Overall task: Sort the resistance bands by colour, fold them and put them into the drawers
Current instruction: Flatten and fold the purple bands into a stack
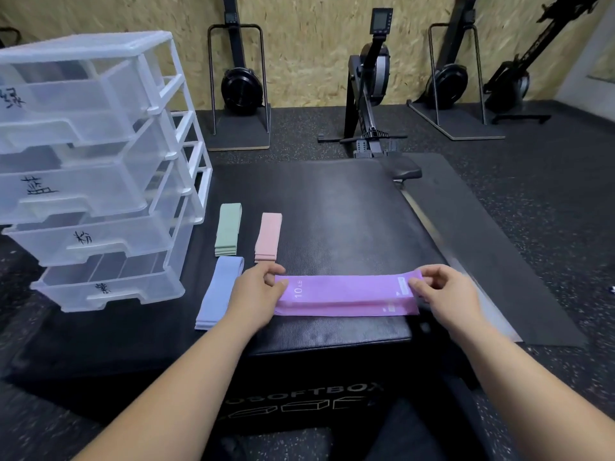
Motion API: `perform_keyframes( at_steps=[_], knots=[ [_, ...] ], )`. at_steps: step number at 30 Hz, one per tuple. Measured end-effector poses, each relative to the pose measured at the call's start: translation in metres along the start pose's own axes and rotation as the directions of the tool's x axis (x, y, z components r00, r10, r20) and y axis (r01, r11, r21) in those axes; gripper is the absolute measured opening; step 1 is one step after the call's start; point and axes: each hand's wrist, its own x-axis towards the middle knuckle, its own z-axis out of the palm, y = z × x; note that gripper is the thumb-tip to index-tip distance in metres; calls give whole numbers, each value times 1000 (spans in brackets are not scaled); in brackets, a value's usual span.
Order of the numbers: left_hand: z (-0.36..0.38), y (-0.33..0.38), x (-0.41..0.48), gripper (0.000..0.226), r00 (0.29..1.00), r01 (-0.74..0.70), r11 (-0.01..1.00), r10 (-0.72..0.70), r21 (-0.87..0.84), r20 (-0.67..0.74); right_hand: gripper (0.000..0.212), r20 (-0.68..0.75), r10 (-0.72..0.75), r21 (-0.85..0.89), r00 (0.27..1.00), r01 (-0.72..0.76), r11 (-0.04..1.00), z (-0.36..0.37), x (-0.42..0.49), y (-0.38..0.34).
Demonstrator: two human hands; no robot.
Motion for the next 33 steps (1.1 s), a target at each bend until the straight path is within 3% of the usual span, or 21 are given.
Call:
perform_keyframes(
  at_steps=[4,8,14,18,22,27,33],
  knots=[
    [9,-7,-14,21,996,-67,994,73,90,-61,19,-39,-64,-166,997,56,985,6,-15,6],
    [17,-13,-17,20,985,-108,977,130,184,-113,24,-69,-124,-210,990,107,972,14,-24,9],
    [26,-18,-17,21,973,-170,910,215,379,-81,28,-59,-205,-319,977,177,931,19,-23,20],
    [28,-28,-19,31,971,-189,924,226,333,-78,36,-27,-253,-451,967,214,866,18,-18,32],
    [27,-31,-20,36,972,-216,956,229,199,-45,36,89,-391,-446,916,387,807,15,-16,40],
    [20,-36,-17,64,925,-369,900,330,233,191,54,391,-455,-440,800,597,671,8,-7,39],
    [15,-32,-9,51,909,-401,883,352,244,222,48,405,-476,-423,781,621,659,7,0,35]
  ],
)
